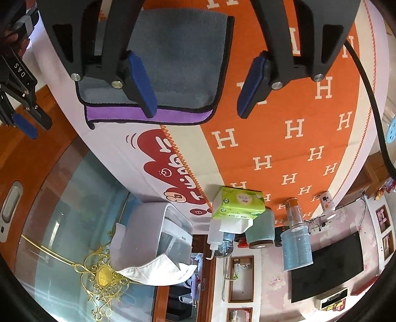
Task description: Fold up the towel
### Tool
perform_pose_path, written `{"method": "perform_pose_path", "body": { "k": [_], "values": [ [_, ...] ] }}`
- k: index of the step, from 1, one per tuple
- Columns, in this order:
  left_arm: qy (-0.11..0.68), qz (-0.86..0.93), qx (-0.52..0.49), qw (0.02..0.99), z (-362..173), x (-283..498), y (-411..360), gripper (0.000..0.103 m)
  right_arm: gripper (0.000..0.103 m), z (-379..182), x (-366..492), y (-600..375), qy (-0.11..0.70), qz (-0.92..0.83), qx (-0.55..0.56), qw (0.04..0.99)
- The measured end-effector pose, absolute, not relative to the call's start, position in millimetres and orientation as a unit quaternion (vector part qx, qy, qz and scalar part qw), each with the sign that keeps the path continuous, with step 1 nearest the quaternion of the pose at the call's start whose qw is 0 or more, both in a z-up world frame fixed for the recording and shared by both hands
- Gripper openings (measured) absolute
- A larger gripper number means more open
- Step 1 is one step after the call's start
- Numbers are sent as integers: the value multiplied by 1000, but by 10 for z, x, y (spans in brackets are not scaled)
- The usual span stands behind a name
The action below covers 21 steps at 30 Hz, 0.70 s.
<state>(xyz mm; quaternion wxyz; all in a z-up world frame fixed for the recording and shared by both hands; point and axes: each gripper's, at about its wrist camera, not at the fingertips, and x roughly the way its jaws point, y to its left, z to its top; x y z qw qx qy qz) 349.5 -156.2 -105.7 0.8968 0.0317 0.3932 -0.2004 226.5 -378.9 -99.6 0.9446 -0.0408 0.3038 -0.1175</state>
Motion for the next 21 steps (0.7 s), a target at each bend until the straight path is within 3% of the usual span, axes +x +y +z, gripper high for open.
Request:
{"method": "perform_pose_path", "body": {
  "k": [3,10,21],
  "values": [
    [390,-204,30,897,-975,3411,-1497,71,56,-953,2223,-3741,301,-118,-37,945],
    [390,-200,20,898,-731,3118,-1276,88,66,-827,2019,-3592,302,-120,-13,946],
    [373,-172,10,912,-443,2328,-670,98,88,-709,1485,-3063,319,-83,19,944]
  ]
}}
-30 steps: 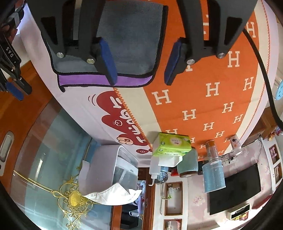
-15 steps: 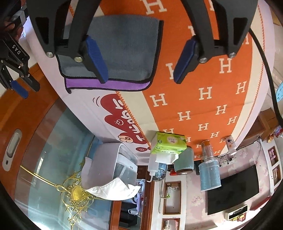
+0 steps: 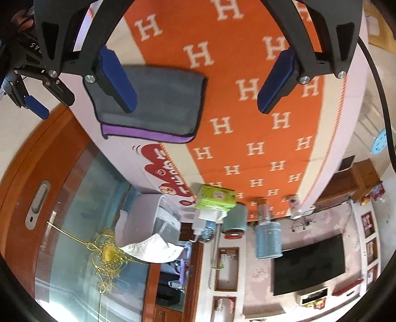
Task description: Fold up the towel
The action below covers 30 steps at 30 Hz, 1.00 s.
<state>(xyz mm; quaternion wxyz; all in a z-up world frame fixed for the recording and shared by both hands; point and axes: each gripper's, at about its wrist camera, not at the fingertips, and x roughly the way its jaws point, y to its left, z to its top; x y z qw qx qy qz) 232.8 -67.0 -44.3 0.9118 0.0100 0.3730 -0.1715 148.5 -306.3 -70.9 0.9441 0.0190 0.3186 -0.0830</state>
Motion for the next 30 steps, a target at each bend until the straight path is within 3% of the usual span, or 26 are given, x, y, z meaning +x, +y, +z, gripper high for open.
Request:
{"method": "perform_pose_path", "body": {
  "k": [8,20,30],
  "values": [
    [375,-152,-3,914,-400,1763,-165,98,95,-636,1046,-2670,324,-69,49,942],
    [421,-88,-42,902,-549,1096,575,98,96,-686,492,-2112,369,-22,76,926],
    [459,-12,-58,886,-721,623,720,98,96,-886,275,-1845,425,53,64,901]
  ]
}}
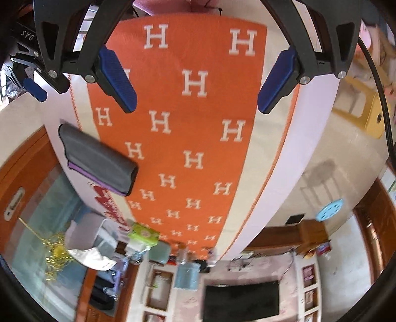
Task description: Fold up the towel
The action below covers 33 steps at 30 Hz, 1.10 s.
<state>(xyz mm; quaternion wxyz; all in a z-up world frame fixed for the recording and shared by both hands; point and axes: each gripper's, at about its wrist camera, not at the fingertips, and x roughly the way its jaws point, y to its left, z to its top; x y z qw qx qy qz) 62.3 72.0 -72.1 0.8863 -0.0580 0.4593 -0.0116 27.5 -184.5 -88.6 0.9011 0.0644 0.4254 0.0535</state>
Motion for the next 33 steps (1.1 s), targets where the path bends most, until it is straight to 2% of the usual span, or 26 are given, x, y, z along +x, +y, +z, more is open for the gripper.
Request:
{"method": "perform_pose_path", "body": {
  "k": [15,23,26,29,33],
  "values": [
    [464,-10,-52,884,-266,185,366,98,96,-493,-65,-2157,491,87,78,863],
    [459,-9,-43,887,-83,11,254,98,96,-198,-310,-2194,474,83,96,872],
    [445,4,-39,895,-34,-52,261,98,101,-128,-360,-2149,458,70,78,883],
    [434,10,-36,900,-8,-91,270,102,103,-126,-378,-2128,453,62,76,886],
    [427,13,-39,903,-4,-104,298,102,103,-165,-360,-2089,458,59,74,884]
  ]
}}
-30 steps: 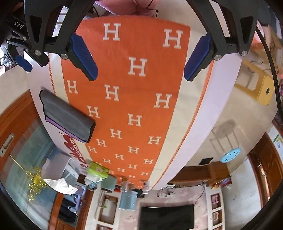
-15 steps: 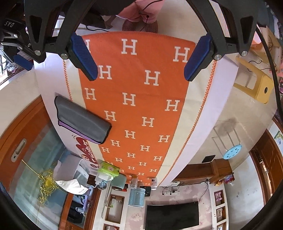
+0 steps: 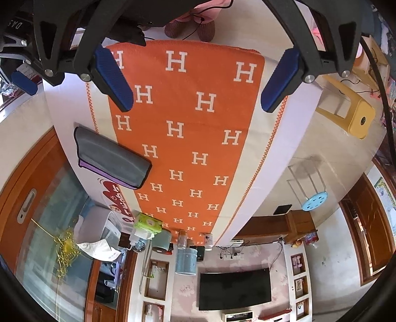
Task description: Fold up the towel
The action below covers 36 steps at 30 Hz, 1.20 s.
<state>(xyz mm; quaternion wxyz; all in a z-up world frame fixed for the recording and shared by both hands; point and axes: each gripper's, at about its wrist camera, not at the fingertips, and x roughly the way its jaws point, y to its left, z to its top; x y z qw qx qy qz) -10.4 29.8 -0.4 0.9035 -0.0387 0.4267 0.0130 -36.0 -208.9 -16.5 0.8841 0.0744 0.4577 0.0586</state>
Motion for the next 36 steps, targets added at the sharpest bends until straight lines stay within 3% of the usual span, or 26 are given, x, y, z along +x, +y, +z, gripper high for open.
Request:
{"method": "perform_pose_path", "body": {
  "k": [36],
  "values": [
    [410,18,-9,912,8,-52,102,102,103,-247,-236,-2103,465,69,67,880]
  ]
}}
